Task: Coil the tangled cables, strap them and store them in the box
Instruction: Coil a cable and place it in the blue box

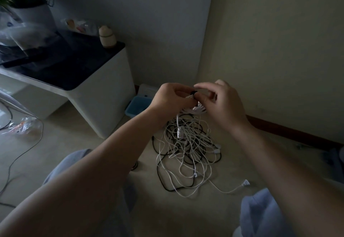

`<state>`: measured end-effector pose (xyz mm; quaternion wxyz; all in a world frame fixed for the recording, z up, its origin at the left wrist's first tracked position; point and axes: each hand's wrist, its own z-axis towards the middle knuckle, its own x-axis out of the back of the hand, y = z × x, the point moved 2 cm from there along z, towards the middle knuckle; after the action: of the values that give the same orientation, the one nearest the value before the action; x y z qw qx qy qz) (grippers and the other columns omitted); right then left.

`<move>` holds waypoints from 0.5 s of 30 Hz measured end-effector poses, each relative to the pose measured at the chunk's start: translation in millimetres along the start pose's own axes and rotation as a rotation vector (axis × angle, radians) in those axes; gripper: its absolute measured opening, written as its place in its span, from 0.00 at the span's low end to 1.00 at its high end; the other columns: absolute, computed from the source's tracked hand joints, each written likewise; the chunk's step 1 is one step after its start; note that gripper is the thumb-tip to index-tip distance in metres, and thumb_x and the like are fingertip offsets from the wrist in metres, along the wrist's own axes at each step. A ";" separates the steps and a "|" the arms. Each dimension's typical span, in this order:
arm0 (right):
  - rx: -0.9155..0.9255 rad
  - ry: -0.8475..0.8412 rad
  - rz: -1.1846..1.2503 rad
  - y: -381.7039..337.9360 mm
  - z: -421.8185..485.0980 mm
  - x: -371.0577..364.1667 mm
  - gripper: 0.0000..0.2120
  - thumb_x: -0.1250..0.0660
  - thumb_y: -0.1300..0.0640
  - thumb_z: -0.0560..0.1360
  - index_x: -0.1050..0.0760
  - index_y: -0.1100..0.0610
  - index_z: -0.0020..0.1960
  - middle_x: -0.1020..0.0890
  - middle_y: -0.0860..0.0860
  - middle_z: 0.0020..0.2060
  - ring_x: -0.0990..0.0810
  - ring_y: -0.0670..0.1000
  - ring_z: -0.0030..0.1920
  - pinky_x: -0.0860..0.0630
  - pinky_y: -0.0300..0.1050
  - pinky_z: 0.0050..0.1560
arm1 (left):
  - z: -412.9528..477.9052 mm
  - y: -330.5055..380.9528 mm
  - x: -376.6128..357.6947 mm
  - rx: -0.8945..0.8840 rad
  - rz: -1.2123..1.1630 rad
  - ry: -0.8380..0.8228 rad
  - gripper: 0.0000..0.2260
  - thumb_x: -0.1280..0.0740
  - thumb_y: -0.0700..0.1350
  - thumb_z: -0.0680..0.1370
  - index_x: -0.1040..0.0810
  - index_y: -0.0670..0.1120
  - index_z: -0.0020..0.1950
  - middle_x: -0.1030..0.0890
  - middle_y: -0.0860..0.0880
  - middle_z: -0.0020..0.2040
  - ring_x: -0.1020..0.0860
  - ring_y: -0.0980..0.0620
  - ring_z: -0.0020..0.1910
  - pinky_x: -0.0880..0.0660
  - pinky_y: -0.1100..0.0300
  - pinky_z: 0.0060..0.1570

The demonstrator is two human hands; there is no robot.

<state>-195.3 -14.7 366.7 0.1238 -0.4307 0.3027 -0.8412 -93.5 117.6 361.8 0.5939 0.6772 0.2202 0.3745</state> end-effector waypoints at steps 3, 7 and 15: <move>-0.003 -0.019 0.005 0.0 2.6 -0.8 0.04 0.29 0.54 0.78 0.17 0.50 0.51 0.26 0.45 0.41 0.25 0.42 0.39 0.30 0.37 0.38 | 0.1 -0.7 -4.0 -0.025 0.030 -0.009 0.09 0.24 0.40 0.73 0.17 0.54 0.44 0.14 0.51 0.38 0.14 0.52 0.41 0.17 0.53 0.49; -0.118 -0.077 0.166 7.9 5.1 -0.9 0.04 0.30 0.55 0.78 0.19 0.49 0.45 0.17 0.45 0.39 0.18 0.42 0.40 0.24 0.39 0.40 | 2.3 -3.5 -8.4 -0.058 0.118 -0.004 0.06 0.26 0.41 0.75 0.16 0.52 0.47 0.13 0.51 0.41 0.15 0.52 0.44 0.18 0.48 0.52; -0.238 -0.213 0.413 13.2 11.1 -13.4 0.04 0.27 0.56 0.76 0.19 0.47 0.46 0.14 0.46 0.40 0.16 0.42 0.41 0.22 0.35 0.42 | 8.9 -10.2 -5.9 -0.082 0.377 0.035 0.04 0.34 0.47 0.80 0.21 0.54 0.47 0.20 0.58 0.41 0.22 0.62 0.40 0.32 0.69 0.35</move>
<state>-179.2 -23.3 354.8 0.2724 -0.4575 0.4662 -0.7066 -88.8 109.6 350.3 0.5365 0.6751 0.0844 0.4993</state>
